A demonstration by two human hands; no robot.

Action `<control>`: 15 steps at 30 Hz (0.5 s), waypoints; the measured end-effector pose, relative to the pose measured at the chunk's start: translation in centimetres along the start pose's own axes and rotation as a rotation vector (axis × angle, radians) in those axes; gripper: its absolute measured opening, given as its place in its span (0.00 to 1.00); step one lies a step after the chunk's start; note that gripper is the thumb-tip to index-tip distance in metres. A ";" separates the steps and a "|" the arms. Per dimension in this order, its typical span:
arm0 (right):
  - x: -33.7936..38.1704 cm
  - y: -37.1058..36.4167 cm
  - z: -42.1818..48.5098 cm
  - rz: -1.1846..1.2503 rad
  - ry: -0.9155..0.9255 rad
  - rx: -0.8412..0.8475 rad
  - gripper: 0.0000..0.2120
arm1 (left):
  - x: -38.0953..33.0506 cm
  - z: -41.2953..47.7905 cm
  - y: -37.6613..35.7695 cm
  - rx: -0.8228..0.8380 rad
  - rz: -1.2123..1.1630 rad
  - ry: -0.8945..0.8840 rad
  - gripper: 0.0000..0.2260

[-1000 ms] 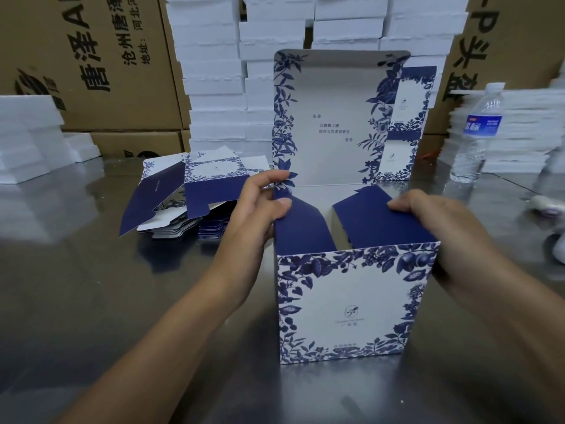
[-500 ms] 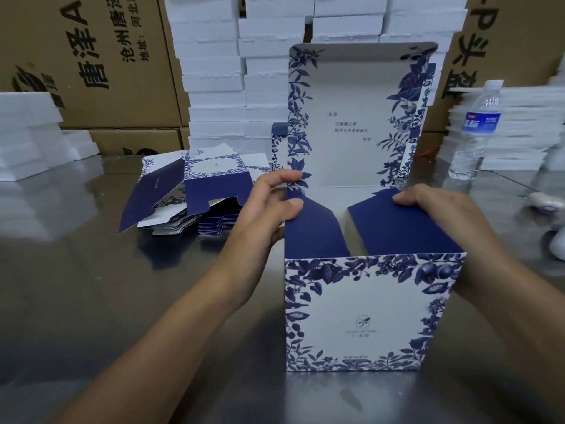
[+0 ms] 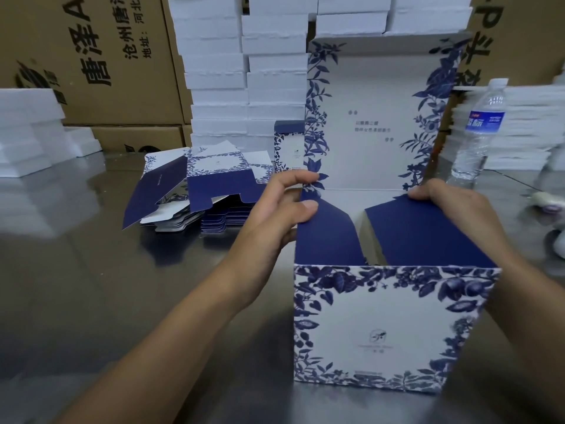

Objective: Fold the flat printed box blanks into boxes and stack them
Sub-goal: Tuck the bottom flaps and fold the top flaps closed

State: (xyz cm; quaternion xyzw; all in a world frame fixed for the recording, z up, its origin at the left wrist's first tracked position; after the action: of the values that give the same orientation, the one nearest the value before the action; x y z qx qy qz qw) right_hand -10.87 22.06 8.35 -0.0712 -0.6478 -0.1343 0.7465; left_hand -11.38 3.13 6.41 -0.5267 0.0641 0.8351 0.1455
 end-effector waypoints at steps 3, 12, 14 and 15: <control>0.3 0.1 0.2 -0.055 0.036 -0.014 0.15 | 0.0 -0.1 -0.1 0.000 -0.015 0.002 0.11; -0.2 -0.2 0.1 0.131 0.071 0.051 0.12 | -0.1 -0.4 0.1 -0.021 -0.026 -0.005 0.10; -0.1 -0.5 0.0 0.166 0.089 0.050 0.10 | 0.0 -0.4 0.3 -0.053 -0.047 -0.006 0.08; -0.1 -0.7 0.0 0.178 0.104 0.055 0.08 | 0.1 -0.3 0.6 -0.081 -0.060 -0.007 0.07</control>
State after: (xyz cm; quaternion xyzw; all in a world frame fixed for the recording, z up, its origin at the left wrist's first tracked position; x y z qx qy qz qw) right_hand -11.04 21.42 8.22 -0.1010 -0.6029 -0.0533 0.7896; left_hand -11.33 2.45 6.20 -0.5309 0.0138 0.8340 0.1494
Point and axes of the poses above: each hand's wrist, its own z-axis towards the middle knuckle, its own y-axis out of the back of the hand, x = y × z, the point moved 9 cm from there along z, towards the middle knuckle, and after that the axes turned 1 degree about z, right-handed, at the moved point
